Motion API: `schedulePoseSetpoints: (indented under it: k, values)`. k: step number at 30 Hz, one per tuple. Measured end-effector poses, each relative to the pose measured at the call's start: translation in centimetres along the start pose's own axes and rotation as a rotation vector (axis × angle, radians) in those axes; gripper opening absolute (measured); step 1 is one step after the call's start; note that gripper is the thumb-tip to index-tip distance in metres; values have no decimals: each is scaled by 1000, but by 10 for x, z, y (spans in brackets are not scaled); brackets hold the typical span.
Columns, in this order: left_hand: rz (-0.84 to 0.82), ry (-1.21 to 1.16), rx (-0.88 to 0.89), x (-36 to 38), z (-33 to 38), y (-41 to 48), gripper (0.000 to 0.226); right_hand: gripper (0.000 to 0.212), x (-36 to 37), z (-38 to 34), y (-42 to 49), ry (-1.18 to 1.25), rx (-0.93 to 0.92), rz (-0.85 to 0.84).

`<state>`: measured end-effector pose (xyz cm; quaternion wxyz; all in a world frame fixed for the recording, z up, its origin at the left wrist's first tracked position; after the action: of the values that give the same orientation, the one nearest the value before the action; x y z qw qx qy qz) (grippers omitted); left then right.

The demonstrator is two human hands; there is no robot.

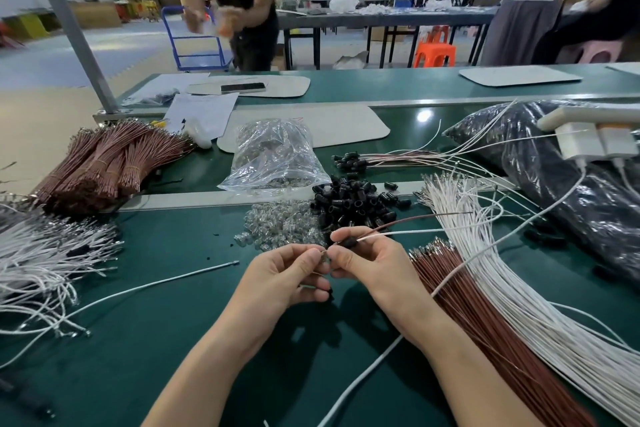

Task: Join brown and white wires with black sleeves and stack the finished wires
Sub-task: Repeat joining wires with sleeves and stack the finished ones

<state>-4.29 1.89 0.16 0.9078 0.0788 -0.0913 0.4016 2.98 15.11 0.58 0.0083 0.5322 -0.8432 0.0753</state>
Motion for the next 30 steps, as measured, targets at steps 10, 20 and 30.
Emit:
schedulePoseSetpoints:
  k: [10,20,30]
  values:
    - [-4,3,-59,-3,-6,1,28,12,-4,0,2,-31,-10,40]
    - [-4,-93,-140,-8,-13,1,26,15,-4,0,3,-84,-35,88]
    - [12,32,-126,-6,-15,0,20,18,-3,-2,-1,-12,2,73]
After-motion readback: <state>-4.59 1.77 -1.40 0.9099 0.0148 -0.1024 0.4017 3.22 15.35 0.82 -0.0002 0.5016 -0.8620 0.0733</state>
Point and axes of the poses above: each hand's wrist, its own y-axis towards the middle knuckle, its own x-axis out of the palm, z = x × y, the point moved 6 cm from there along y, towards the middle knuckle, and after that the axes turned 11 degrees about x, right-handed, at the moved point
